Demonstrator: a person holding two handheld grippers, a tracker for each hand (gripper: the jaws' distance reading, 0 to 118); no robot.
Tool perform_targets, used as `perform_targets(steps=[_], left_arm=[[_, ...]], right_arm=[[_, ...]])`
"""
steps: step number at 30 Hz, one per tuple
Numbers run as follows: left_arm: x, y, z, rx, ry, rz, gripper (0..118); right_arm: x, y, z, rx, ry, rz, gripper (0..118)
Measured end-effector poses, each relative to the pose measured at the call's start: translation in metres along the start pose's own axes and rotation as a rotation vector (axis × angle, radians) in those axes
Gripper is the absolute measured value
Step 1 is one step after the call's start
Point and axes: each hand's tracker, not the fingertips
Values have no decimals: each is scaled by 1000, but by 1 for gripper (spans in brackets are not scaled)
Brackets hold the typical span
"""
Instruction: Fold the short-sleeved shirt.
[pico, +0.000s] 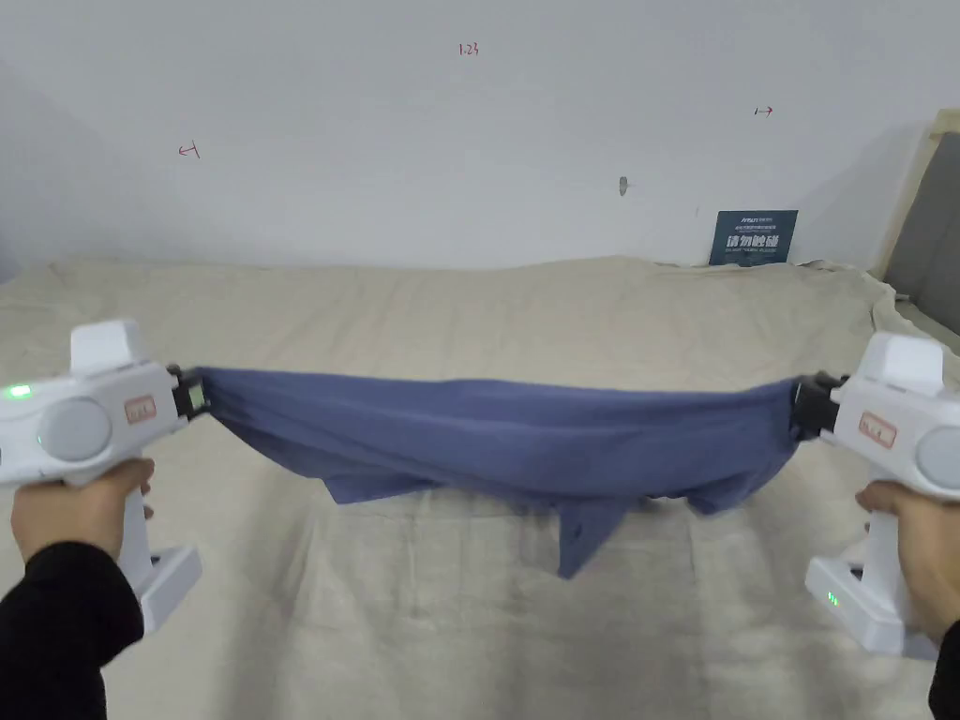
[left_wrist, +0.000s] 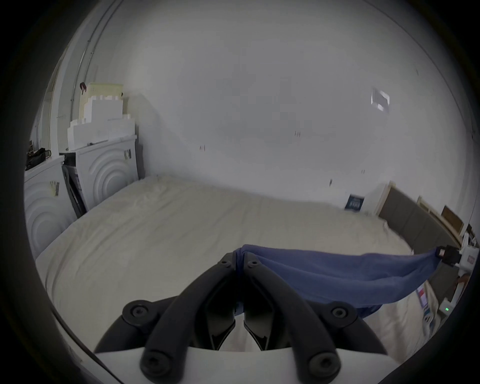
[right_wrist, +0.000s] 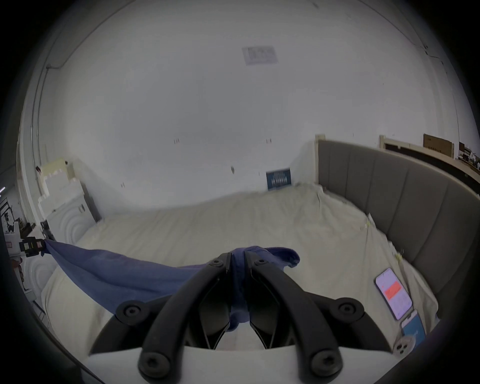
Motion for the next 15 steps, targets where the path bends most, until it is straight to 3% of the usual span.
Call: perform_targets(steps=[15], left_arm=[[-27,-186,18,-286,42,-78,1]], right_arm=[[9,-179,62,-237,-63,-33,8]])
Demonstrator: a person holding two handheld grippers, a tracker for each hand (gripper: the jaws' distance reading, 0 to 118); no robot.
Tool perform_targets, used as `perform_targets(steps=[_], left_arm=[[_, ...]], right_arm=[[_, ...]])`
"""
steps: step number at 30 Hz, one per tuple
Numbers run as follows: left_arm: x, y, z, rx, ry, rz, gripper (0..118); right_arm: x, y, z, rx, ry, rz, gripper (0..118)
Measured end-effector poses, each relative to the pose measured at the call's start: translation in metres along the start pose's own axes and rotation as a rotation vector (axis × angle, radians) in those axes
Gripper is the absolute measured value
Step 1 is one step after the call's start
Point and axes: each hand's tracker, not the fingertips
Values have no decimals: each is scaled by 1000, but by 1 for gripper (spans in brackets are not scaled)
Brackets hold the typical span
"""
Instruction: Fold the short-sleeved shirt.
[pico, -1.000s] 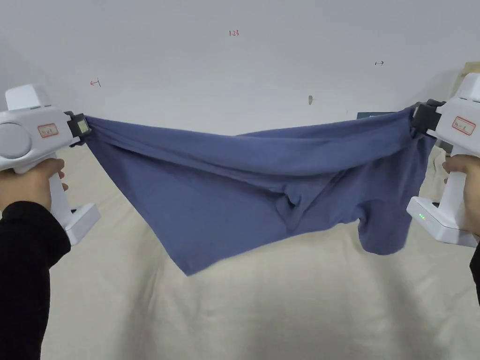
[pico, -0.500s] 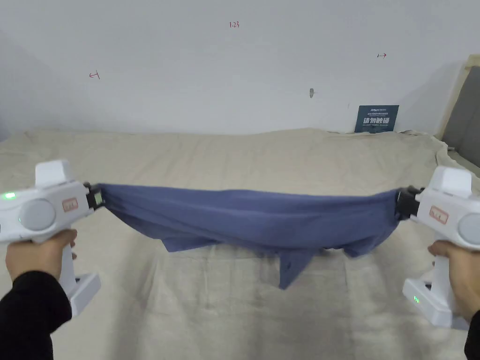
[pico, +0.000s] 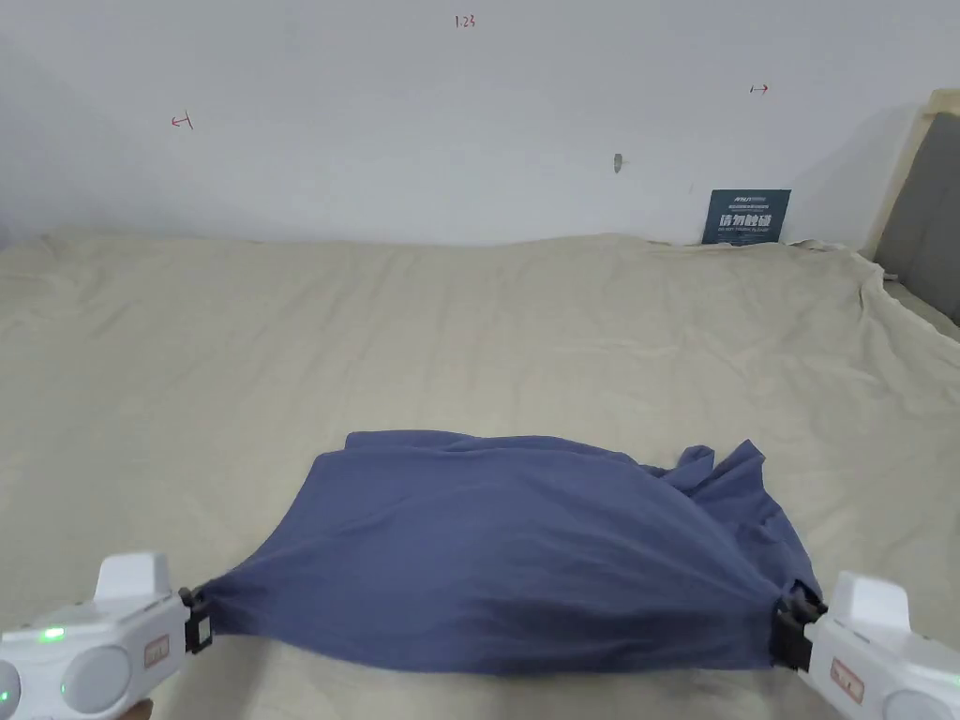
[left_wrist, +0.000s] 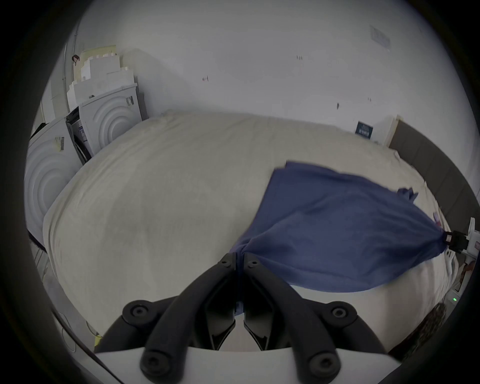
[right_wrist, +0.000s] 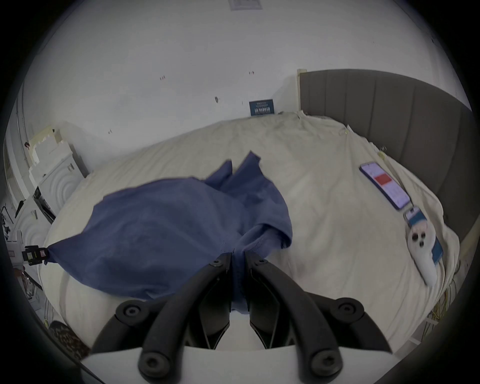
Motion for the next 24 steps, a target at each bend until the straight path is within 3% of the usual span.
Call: perform_targets(steps=[17,24], left_arm=[[-22,-77,58,-71,15,-70,1],[-23,-97,50,-146,26,-44,1]], right_arm=[[14,-70,78,-40,-4,-22,8],[25,-88,64,-122,-31,-31,8]])
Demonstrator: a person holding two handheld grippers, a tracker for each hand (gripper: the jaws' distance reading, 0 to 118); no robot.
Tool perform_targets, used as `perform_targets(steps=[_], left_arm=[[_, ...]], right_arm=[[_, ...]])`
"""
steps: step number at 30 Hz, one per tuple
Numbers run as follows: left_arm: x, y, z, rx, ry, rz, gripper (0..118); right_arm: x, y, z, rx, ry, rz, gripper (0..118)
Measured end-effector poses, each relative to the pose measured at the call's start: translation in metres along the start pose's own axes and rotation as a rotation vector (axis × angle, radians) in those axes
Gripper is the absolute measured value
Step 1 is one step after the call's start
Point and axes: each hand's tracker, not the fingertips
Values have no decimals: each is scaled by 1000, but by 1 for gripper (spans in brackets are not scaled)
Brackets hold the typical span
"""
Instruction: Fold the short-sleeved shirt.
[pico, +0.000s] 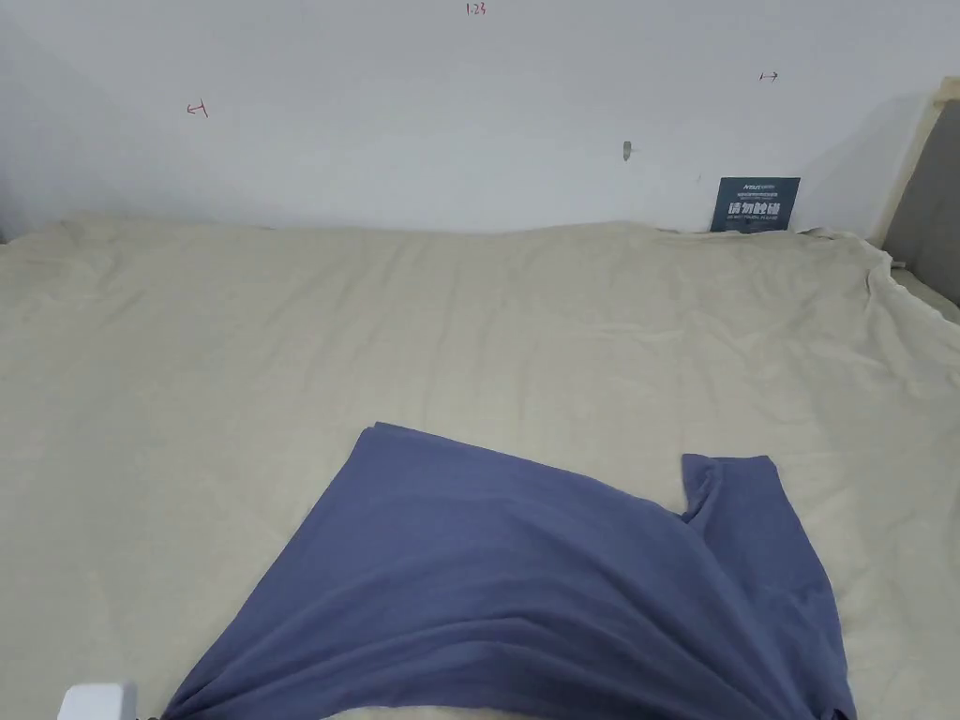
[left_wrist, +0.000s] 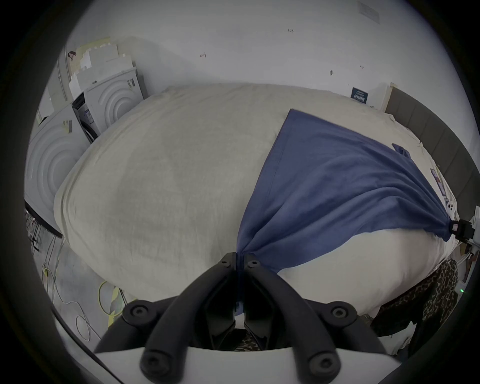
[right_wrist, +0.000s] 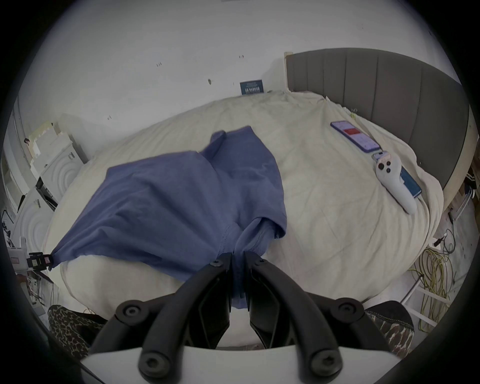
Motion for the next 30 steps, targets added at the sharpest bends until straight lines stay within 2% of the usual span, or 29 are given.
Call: perform_targets(steps=[7,8,13,14,15,16,17,19,20,21,23,30], left_arm=[[4,-2,-33,-81,18,16,1],[5,-2,-36,-89,18,23,1],[5,-1,-39,-97,34,44,2],[8,1,-34,-101,36,38,5],[9,3,-32,-102,35,36,12],[10,6,-29,-101,46,42,21],[10,10,-25,-100,42,51,41],[10,18,-16,-69,21,77,74],[11,24,-9,-25,3,98,88],[12,31,-1,14,-8,106,96],[16,48,16,107,-23,104,100],[43,103,67,343,-52,64,100]], right_arm=[[0,-4,-31,-104,-46,-31,8],[-11,-4,-25,-108,-50,-30,8],[-17,-3,-21,-116,-64,-7,9],[-18,-1,-20,-120,-66,-4,12],[-19,1,-17,-120,-67,-4,19],[-19,4,-13,-113,-79,1,32],[-20,8,-8,-90,-90,9,54],[-25,21,8,-11,-106,23,83],[-30,29,20,26,-109,29,90],[-33,38,31,72,-102,32,90],[-39,57,50,138,-85,43,90],[-50,94,97,373,-59,107,89]])
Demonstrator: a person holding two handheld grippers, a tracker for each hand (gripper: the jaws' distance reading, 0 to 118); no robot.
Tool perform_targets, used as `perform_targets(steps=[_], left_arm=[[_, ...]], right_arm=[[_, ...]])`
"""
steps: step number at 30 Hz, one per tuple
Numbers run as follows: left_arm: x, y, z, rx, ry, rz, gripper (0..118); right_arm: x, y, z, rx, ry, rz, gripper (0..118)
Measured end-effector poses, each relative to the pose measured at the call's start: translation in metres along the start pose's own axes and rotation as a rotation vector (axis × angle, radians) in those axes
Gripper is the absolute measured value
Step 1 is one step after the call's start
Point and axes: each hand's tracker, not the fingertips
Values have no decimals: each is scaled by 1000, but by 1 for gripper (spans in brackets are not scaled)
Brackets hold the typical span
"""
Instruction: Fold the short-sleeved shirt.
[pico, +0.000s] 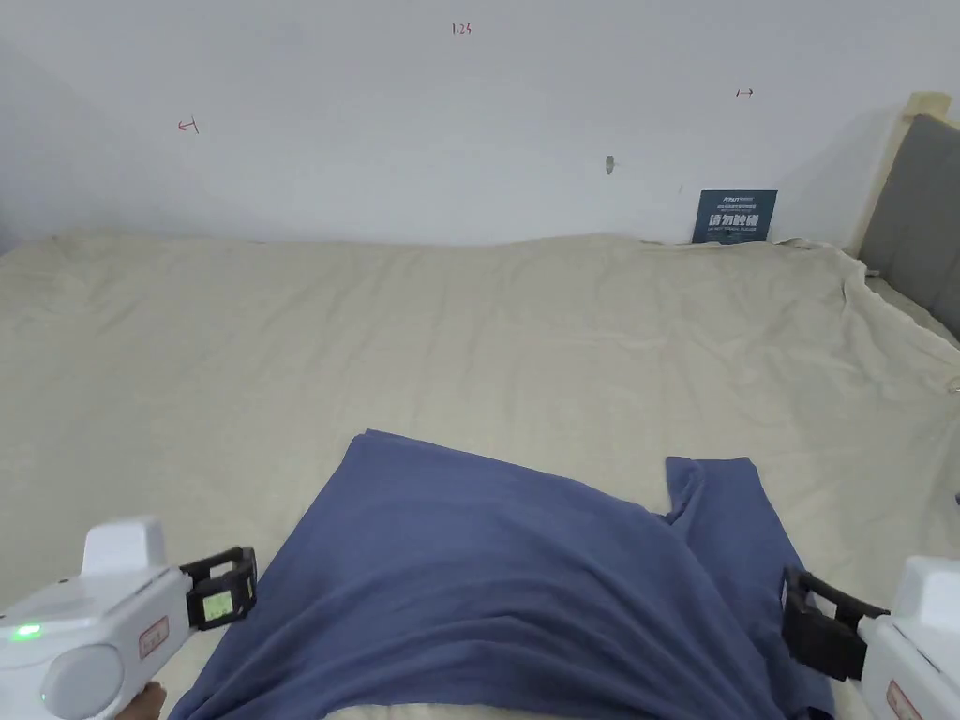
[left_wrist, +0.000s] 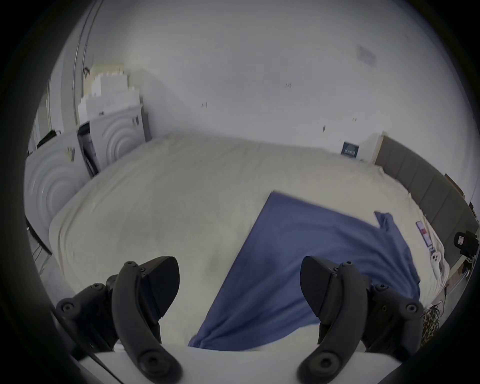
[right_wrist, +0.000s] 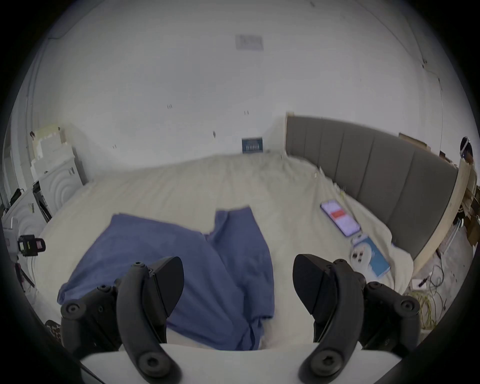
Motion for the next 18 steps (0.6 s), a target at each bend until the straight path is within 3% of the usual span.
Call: perform_targets(steps=[2,3,4,6,7,8,12,18], left_arm=[[10,11,5,43,-12,-17,96],[14,13,7,68,-17,-26,88],[18,15,8,89,-20,-48,75],[27,16,12,135,-57,-66,25],[30,16,13,146,-88,-64,11],[31,15,12,151,-124,-57,7],[44,9,11,168,-155,-74,0],[56,17,-12,125,-192,-85,0]], right_arm=[[4,1,0,47,2,8,86],[4,2,1,63,2,20,79],[3,3,3,70,1,28,69],[-1,2,4,90,0,43,33],[-1,1,3,99,-4,45,15],[-1,1,3,107,-6,47,7],[-6,-1,3,131,14,50,0],[-6,0,-6,137,17,48,0]])
